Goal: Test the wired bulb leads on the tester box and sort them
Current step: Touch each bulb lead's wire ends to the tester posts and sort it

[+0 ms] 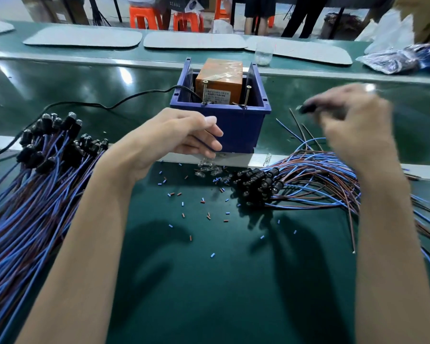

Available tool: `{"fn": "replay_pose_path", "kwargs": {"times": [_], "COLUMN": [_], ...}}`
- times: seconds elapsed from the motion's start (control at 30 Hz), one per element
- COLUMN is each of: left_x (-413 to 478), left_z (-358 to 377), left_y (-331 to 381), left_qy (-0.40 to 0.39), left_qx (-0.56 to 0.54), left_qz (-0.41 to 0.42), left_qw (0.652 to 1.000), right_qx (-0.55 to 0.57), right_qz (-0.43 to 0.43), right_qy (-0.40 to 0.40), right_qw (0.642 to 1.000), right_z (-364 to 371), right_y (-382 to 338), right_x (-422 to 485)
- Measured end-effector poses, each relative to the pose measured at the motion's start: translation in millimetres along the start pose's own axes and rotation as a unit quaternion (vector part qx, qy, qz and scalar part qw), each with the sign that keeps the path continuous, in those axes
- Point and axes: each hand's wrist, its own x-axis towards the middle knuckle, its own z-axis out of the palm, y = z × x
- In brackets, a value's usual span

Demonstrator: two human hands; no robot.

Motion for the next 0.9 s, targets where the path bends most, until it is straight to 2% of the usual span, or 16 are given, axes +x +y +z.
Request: {"fn": "replay_pose_path", "kwargs": {"times": [0.03, 0.1, 0.13, 0.17, 0.5, 0.57, 0.63, 0.67, 0.73, 0.8, 0.9], "left_x": [0.2, 0.3, 0.2, 0.3, 3.0, 5.3, 8.8, 11.4, 13.9, 12.5, 12.3], "left_z": [0.2, 0.9, 1.4, 1.9, 1.7, -2.4, -13.5, -21.6, -38.1, -46.9, -44.7], "left_y": [0.1, 0.1, 0.1, 0.1, -3.8, -9.4, -21.8, -30.6, -47.9, -61.2, -78.4], "left_qy": [0.002, 0.004, 0.004, 0.003, 0.0, 0.023, 0.086, 0.139, 0.245, 0.272, 0.244], "left_qx": [0.002, 0.005, 0.007, 0.011, 0.04, 0.05, 0.085, 0.14, 0.304, 0.404, 0.42], "left_qz": [-0.001, -0.003, -0.004, -0.005, -0.028, -0.06, -0.106, -0.13, -0.195, -0.266, -0.309], "left_qw": [1.0, 1.0, 1.0, 1.0, 0.999, 0.997, 0.987, 0.972, 0.9, 0.832, 0.818], "right_qx": [-0.013, -0.058, -0.073, -0.077, -0.027, -0.023, -0.024, -0.022, -0.021, -0.024, -0.025], "right_qz": [0.009, 0.045, 0.048, 0.053, 0.054, 0.053, 0.051, 0.05, 0.049, 0.049, 0.05], "right_qy": [-0.108, -0.287, -0.355, -0.387, -0.369, -0.366, -0.365, -0.364, -0.362, -0.362, -0.363], "right_qw": [0.994, 0.955, 0.931, 0.917, 0.927, 0.929, 0.929, 0.93, 0.931, 0.931, 0.93], "right_z": [2.9, 7.5, 12.5, 18.7, 22.1, 21.9, 22.3, 22.7, 22.9, 22.5, 23.0], "right_y": [2.3, 2.7, 1.2, 0.7, 11.9, 12.7, 11.9, 12.4, 12.3, 12.3, 11.8], "right_x": [-1.3, -0.1, -4.8, -9.8, -5.8, -4.9, -4.8, -4.8, -4.3, -3.9, -4.1]}}
